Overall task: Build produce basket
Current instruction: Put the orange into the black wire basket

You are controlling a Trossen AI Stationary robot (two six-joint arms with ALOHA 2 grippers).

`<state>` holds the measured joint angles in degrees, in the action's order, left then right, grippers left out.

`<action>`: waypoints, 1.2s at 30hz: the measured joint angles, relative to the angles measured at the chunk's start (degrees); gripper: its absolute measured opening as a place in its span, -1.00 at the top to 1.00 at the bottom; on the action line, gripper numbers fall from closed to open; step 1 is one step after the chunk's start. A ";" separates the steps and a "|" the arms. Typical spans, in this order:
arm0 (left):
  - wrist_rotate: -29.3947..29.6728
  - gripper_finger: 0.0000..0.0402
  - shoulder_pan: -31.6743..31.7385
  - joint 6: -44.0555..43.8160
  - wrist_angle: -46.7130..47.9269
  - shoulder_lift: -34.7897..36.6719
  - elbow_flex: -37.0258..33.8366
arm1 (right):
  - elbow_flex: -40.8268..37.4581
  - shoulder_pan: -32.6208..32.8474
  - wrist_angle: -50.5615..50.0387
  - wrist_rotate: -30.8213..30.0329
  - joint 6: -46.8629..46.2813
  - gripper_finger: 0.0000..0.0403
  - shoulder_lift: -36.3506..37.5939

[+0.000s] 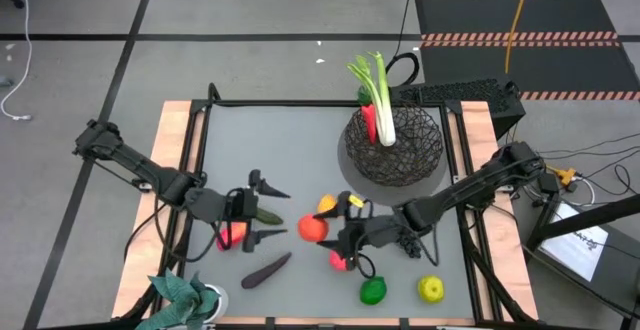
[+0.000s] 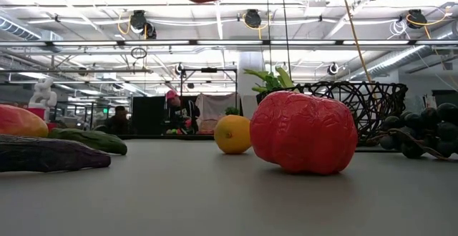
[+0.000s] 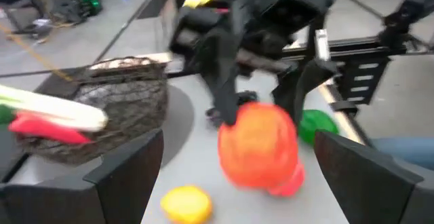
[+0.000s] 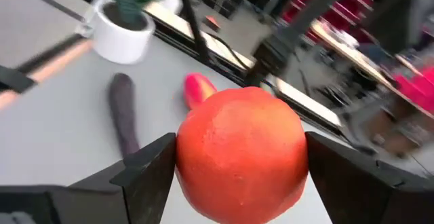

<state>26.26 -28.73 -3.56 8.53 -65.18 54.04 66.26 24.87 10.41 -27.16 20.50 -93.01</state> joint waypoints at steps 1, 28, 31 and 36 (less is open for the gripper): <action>0.29 -0.88 0.00 -0.49 1.44 0.46 0.00 | 0.00 0.30 -2.99 -2.21 -0.98 -0.49 1.17; 0.66 -0.87 -0.25 -10.87 3.44 -4.32 -0.07 | -25.64 -25.88 -9.67 -13.10 -35.64 -0.48 23.69; 0.74 -0.87 -0.20 -11.09 2.56 -5.03 -0.07 | -29.18 -27.61 -2.86 -13.23 -35.53 -0.48 23.86; 0.81 -0.87 -0.05 -11.15 1.26 -5.57 -0.04 | -30.60 -30.78 -2.02 -10.17 -37.71 -0.48 23.26</action>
<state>27.07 -28.79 -14.72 9.79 -70.76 54.00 35.66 -5.91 8.39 -37.34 -17.20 -69.76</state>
